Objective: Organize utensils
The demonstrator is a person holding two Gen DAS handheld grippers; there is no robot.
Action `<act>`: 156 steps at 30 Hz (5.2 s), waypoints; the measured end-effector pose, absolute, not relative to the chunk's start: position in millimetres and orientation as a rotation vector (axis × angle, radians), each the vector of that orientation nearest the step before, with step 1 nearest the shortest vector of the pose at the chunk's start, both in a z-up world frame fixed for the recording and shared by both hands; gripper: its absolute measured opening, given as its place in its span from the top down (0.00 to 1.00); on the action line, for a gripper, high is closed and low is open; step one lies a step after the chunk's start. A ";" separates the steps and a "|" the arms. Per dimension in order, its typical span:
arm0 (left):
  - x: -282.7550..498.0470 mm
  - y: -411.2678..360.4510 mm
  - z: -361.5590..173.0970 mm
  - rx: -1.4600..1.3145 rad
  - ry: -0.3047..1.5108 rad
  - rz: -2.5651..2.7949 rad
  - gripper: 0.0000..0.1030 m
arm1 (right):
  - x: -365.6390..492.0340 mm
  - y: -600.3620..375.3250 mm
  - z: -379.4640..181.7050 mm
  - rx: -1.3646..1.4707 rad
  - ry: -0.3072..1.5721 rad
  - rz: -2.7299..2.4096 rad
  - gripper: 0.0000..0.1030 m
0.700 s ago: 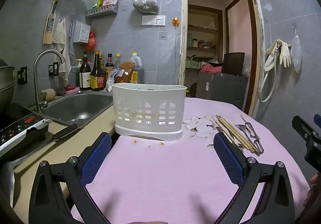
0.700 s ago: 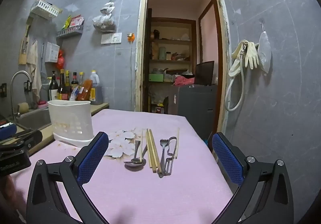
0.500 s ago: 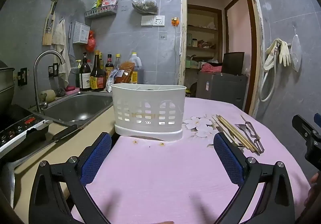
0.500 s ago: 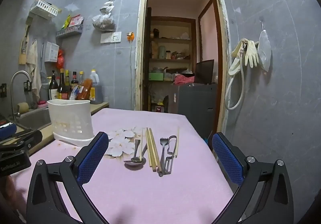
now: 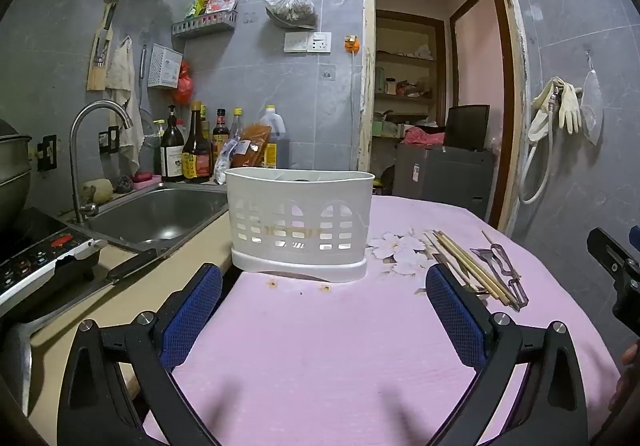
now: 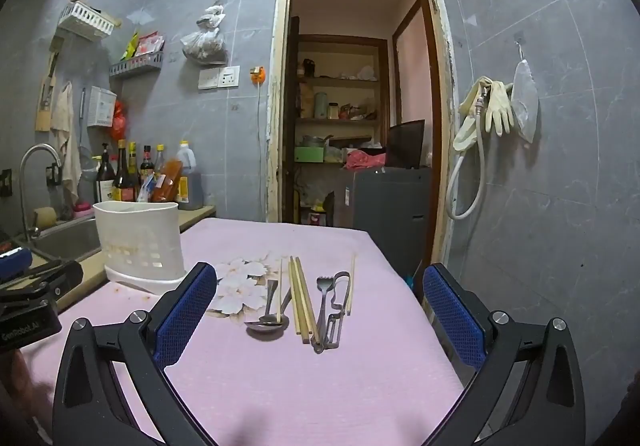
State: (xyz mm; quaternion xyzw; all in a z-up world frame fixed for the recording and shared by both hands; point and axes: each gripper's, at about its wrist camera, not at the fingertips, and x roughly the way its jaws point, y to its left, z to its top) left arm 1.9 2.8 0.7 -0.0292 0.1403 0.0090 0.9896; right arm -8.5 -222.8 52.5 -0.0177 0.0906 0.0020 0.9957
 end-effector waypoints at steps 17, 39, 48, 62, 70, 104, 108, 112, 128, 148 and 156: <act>-2.1 2.5 5.8 -0.045 0.273 0.024 0.03 | -9.0 -221.9 53.4 -0.034 0.180 0.001 0.00; -2.4 1.0 3.9 -0.051 0.269 0.038 0.03 | -11.0 -219.6 55.4 -0.032 0.184 0.003 0.00; -1.0 0.5 4.0 -0.049 0.267 0.040 0.03 | -11.2 -219.8 55.8 -0.032 0.186 0.004 0.00; -2.5 0.8 3.7 -0.045 0.262 0.043 0.03 | -13.6 -217.6 57.8 -0.024 0.179 0.009 0.00; -3.4 1.5 3.2 -0.046 0.261 0.041 0.03 | -13.9 -218.0 58.1 -0.024 0.178 0.008 0.00; 26.7 -17.9 31.3 -0.027 0.187 0.030 0.03 | 13.8 -231.9 78.1 -0.079 0.124 0.040 0.00; 46.2 -31.1 44.7 -0.031 0.168 0.004 0.03 | 27.9 -244.3 89.2 -0.101 0.087 0.035 0.00; 63.2 -43.7 51.9 -0.027 0.160 -0.025 0.03 | 43.6 -254.0 94.2 -0.132 0.061 0.016 0.00; 155.2 -85.7 26.6 0.012 0.375 -0.184 0.03 | 132.4 -286.1 75.8 -0.152 0.218 0.071 0.00; 247.3 -99.3 -26.1 -0.099 0.873 -0.489 0.58 | 237.6 -311.5 21.5 -0.044 0.685 0.169 0.51; 266.4 -96.6 -39.5 -0.109 1.032 -0.507 0.86 | 256.7 -310.7 13.5 -0.036 0.759 0.195 0.67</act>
